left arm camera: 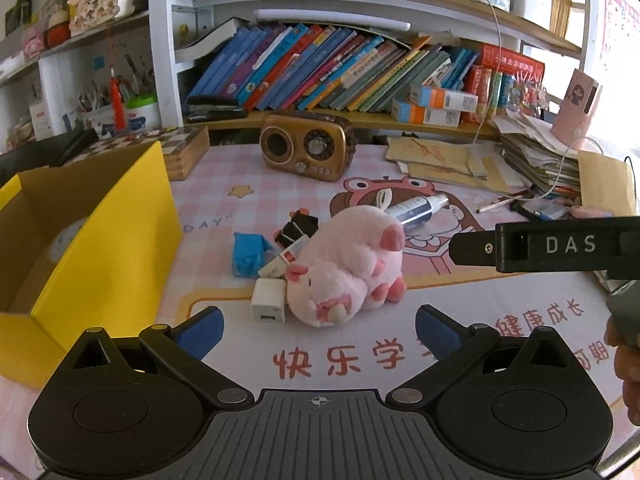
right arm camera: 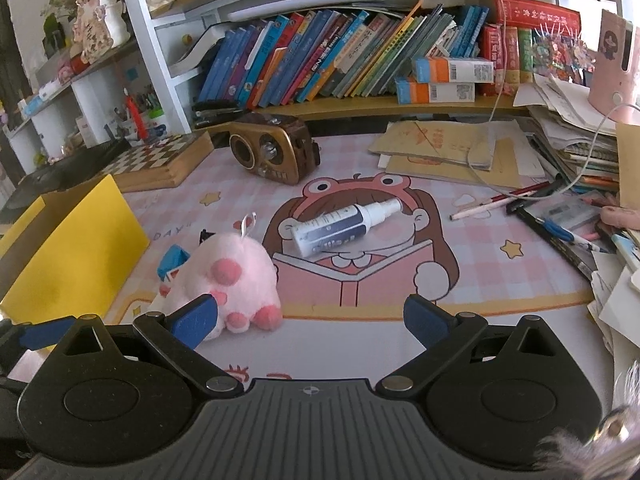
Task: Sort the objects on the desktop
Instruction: 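Close the right tool on the pink pig while the left tool grasps the white charger cube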
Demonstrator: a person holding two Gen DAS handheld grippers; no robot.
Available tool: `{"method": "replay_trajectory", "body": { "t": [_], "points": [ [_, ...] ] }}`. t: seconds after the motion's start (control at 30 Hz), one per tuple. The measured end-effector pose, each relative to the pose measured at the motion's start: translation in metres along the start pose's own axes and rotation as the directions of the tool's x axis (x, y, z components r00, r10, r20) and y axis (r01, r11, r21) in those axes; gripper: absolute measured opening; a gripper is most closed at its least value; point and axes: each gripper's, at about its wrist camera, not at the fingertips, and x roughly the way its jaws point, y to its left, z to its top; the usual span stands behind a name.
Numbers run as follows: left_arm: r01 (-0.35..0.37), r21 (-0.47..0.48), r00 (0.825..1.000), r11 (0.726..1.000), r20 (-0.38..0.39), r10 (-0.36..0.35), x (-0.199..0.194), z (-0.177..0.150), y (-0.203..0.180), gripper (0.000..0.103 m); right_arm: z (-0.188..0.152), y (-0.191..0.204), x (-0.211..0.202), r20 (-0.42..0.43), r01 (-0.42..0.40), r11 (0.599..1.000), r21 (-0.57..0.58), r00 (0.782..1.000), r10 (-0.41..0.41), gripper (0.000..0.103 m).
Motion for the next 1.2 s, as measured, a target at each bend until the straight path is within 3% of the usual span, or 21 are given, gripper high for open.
{"method": "replay_trajectory", "body": {
  "t": [0.4, 0.7, 1.03, 1.2],
  "points": [
    [0.009, 0.027, 1.000, 1.000, 0.004, -0.010, 0.034, 0.012, -0.006, 0.102, 0.013, 0.007, 0.013, -0.009, -0.033, 0.999, -0.002, 0.999, 0.033, 0.100],
    [-0.008, 0.019, 0.999, 1.000, -0.038, 0.009, 0.026, -0.002, 0.004, 0.102, 0.027, 0.023, 0.047, -0.083, -0.125, 0.989, -0.079, 0.989, 0.119, 0.100],
    [-0.048, -0.017, 0.998, 0.999, -0.048, 0.047, 0.015, -0.009, 0.017, 0.102, 0.036, 0.043, 0.103, -0.211, -0.224, 0.966, -0.129, 0.958, 0.194, 0.100],
    [-0.061, -0.031, 0.997, 0.998, -0.048, 0.060, 0.012, -0.009, 0.023, 0.102, 0.033, 0.043, 0.123, -0.262, -0.252, 0.965, -0.069, 0.938, 0.226, 0.101]
  ]
}}
